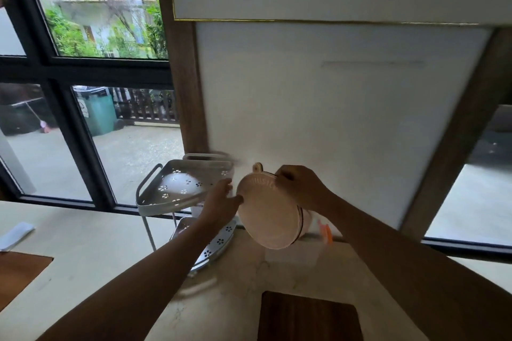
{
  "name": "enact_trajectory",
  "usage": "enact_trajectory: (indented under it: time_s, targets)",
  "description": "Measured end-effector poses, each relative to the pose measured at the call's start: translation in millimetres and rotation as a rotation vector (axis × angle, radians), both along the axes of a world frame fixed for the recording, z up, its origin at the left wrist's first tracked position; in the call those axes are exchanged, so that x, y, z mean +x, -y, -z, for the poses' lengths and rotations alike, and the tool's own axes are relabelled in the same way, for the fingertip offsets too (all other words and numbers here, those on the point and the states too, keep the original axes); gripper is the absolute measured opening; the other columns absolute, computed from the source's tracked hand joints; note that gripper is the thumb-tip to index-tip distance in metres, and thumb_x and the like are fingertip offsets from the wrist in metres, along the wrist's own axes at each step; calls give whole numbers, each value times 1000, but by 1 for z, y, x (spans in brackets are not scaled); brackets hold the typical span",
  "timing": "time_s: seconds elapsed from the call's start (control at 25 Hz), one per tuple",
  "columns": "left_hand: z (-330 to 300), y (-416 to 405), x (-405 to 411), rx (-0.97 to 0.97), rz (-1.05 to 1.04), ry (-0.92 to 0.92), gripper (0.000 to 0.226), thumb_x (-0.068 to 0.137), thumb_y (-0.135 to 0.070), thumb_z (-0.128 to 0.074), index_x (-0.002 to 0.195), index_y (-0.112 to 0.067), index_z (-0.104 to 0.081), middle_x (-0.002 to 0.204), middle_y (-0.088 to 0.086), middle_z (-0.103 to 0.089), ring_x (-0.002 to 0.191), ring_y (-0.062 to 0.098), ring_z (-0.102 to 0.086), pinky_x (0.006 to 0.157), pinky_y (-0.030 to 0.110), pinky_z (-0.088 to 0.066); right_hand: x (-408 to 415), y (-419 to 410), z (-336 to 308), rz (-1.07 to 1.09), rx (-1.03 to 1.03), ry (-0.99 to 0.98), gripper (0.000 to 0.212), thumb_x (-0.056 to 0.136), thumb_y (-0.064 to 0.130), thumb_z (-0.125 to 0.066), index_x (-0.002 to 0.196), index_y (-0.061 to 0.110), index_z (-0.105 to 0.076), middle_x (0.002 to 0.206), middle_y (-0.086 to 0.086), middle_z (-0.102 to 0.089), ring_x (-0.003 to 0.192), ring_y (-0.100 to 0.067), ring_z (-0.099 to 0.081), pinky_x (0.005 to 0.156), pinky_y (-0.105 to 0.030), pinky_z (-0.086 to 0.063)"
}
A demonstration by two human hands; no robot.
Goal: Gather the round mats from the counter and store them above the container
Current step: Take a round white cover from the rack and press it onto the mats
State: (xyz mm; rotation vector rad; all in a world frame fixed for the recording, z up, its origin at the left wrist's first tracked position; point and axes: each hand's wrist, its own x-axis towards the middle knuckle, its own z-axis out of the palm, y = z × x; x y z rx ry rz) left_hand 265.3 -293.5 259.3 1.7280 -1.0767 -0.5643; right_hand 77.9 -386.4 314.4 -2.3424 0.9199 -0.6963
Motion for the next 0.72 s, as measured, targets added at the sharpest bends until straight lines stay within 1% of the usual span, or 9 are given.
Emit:
enact_trajectory:
  time_s: [0.04,0.08,0.16,0.2,0.28,0.4,0.52,0.6,0.72]
  targets:
    - [5,2,-4,32,18,-59,54,84,-2,-65,134,-7,-49,134,15,-56,120,30,-54,101,53,-47,-9,3,3,-16,-4,-19,14,85,29,-55,75,25,-65,72,6,-66,68,-7,-59,58,-24,-41]
    - [9,3,-7,44,44,-80,49,83,0,-65,130,-6,-55,129,15,-59,115,29,-58,100,51,-48,-17,6,7,-35,-9,-38,13,86,29,-57,77,28,-66,73,9,-65,70,-4,-59,60,-22,-41]
    - [17,4,-12,33,64,-23,28,83,-1,-66,111,-5,-69,110,16,-71,94,25,-67,91,47,-54,-31,12,15,-42,-25,-63,12,88,27,-59,81,29,-68,76,11,-66,73,-2,-60,62,-20,-40]
    - [20,5,-13,21,60,2,19,84,-4,-68,102,-5,-73,100,15,-73,87,24,-69,86,47,-57,-37,17,20,-28,-28,-65,11,89,26,-59,84,28,-69,78,11,-66,74,-2,-60,62,-19,-39]
    - [23,7,-16,17,73,19,11,83,-9,-71,93,-5,-75,90,12,-75,83,24,-71,81,49,-59,-47,26,30,7,-35,-67,12,90,27,-59,88,25,-71,81,9,-68,76,-3,-60,62,-19,-38]
    - [25,16,-17,37,118,106,8,82,-11,-74,89,-10,-77,85,7,-76,78,19,-72,78,46,-60,-56,40,43,34,-44,-101,14,92,26,-58,91,22,-70,83,9,-66,77,-8,-60,63,-17,-37]
    - [27,36,-14,78,130,222,10,81,-16,-75,91,-16,-78,85,2,-77,76,16,-72,80,42,-59,-59,56,55,57,-63,-129,15,94,26,-55,93,22,-69,85,7,-66,80,-13,-61,62,-16,-37]
    - [31,54,-10,83,137,296,12,82,-17,-75,93,-17,-79,87,2,-78,75,13,-71,81,40,-59,-57,70,66,74,-97,-131,18,95,25,-53,94,19,-70,87,2,-69,80,-16,-62,62,-21,-39]
    - [42,87,-7,50,153,373,14,84,-14,-71,97,-15,-78,92,5,-78,77,13,-70,80,34,-58,-54,92,85,137,-114,-104,21,97,22,-51,98,16,-71,93,-4,-72,81,-19,-62,68,-29,-43]
